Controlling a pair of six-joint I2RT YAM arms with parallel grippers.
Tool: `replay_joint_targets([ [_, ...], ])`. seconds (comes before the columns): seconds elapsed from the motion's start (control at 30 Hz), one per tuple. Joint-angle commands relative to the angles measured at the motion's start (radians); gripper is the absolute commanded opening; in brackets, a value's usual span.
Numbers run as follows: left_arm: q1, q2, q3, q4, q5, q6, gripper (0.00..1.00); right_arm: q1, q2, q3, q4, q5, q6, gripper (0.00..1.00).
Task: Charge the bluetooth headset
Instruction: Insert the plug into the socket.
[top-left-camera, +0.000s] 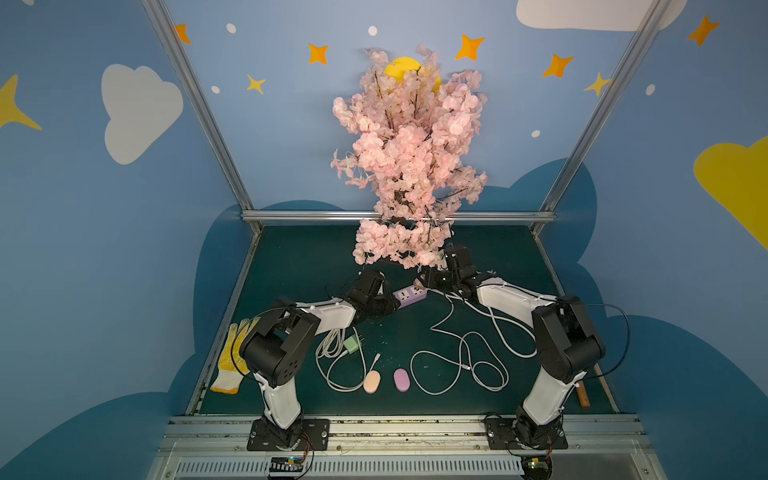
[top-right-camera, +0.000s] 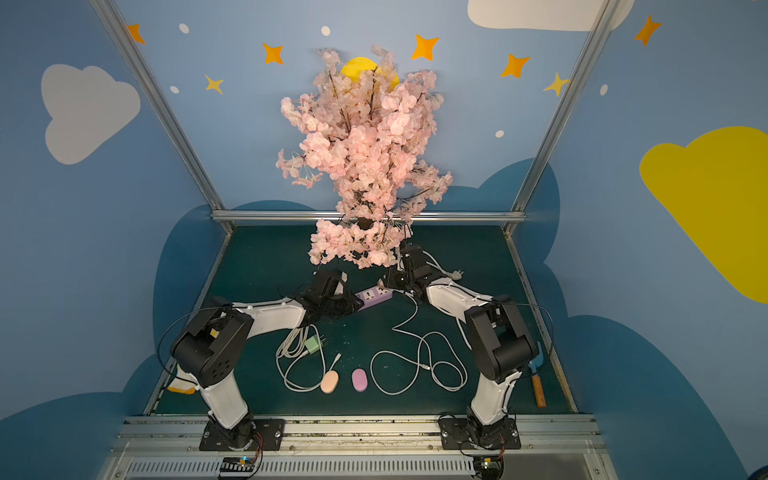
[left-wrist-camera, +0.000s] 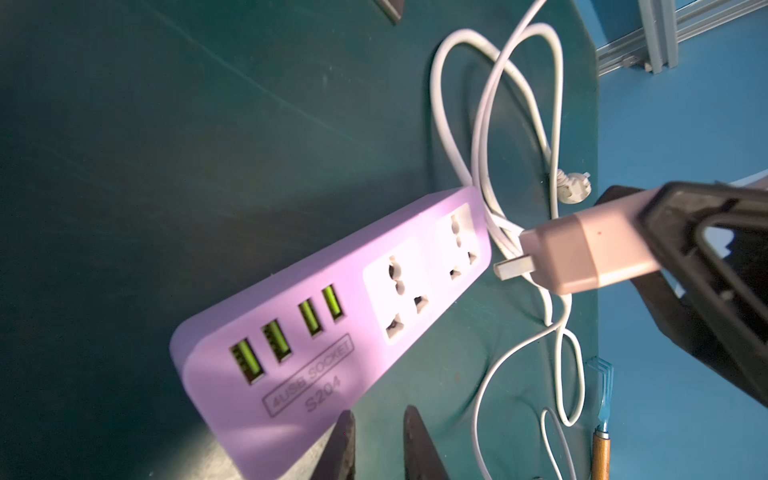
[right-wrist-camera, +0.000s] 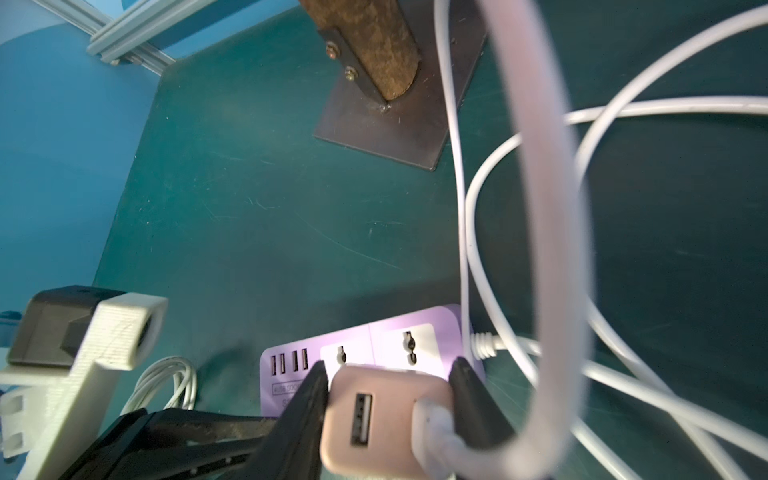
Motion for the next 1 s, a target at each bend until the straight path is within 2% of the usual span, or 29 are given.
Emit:
replay_joint_targets([
  [0.0,0.004,0.000,0.020,0.010,0.015,0.006,0.22,0.023,0.033,0.032,0.011,0.014,-0.036,0.00],
  [0.4,0.004,0.002,0.022,-0.004,0.006,0.015,0.21,0.074,0.041,0.032,0.038,0.162,-0.186,0.00],
  [0.67,0.004,0.004,0.029,-0.018,-0.001,0.020,0.20,0.075,0.017,0.011,0.067,0.199,-0.252,0.00],
  [0.97,0.005,0.010,0.042,-0.033,0.002,0.024,0.20,0.074,0.017,-0.003,0.073,0.196,-0.251,0.00],
])
